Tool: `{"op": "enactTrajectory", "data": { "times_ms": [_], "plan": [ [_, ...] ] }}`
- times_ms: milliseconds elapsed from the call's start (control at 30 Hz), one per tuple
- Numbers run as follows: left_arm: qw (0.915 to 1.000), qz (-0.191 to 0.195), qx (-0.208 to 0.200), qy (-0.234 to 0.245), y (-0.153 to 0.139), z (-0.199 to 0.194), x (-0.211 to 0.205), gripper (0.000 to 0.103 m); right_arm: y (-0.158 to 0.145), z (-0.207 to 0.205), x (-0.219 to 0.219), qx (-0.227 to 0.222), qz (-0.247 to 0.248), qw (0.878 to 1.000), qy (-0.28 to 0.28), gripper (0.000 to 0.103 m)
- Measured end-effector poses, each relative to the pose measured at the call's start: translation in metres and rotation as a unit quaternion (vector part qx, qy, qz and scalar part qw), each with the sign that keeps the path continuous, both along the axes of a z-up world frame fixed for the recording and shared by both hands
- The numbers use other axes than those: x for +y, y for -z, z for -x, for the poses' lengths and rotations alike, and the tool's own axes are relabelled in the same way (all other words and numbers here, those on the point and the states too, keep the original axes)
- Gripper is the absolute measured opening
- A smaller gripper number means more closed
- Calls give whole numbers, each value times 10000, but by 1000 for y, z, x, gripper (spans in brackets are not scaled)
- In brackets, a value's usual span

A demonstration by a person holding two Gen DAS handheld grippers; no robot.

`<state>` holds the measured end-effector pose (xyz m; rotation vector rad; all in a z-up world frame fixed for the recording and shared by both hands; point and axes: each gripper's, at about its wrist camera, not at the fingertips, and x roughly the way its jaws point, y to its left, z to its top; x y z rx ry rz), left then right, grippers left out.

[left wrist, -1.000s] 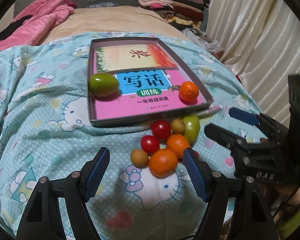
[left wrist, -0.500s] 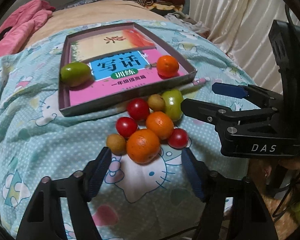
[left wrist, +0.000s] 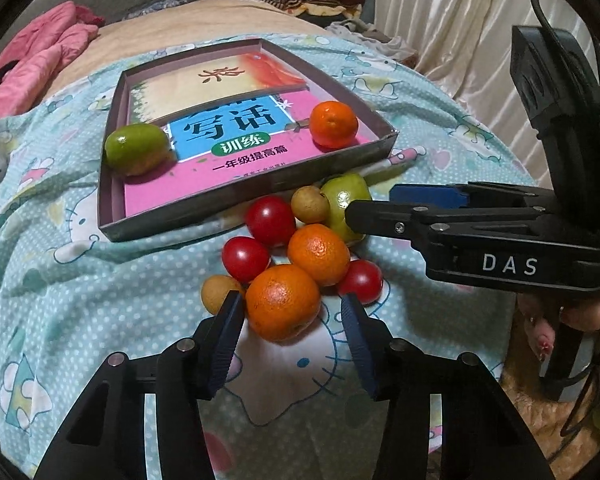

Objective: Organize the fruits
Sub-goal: 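Grasp an orange with the left tool while the right tool grasps a green lime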

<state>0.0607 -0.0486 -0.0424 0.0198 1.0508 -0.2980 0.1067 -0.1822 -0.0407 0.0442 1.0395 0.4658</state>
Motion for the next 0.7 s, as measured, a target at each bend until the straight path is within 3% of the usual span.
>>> {"op": "enactTrajectory", "data": {
  "times_ms": [133, 600, 700],
  "plan": [
    [10000, -53, -6, 7, 1, -1, -1, 52, 3, -3, 5, 56, -52, 9999, -89, 47],
    [9994, -347, 36, 54, 10, -11, -11, 52, 19, -21, 15, 320, -243, 9990, -177, 44],
    [9989, -468, 65, 41, 14, -13, -13, 40, 17, -20, 15, 288, -240, 9991, -191, 44]
  ]
}}
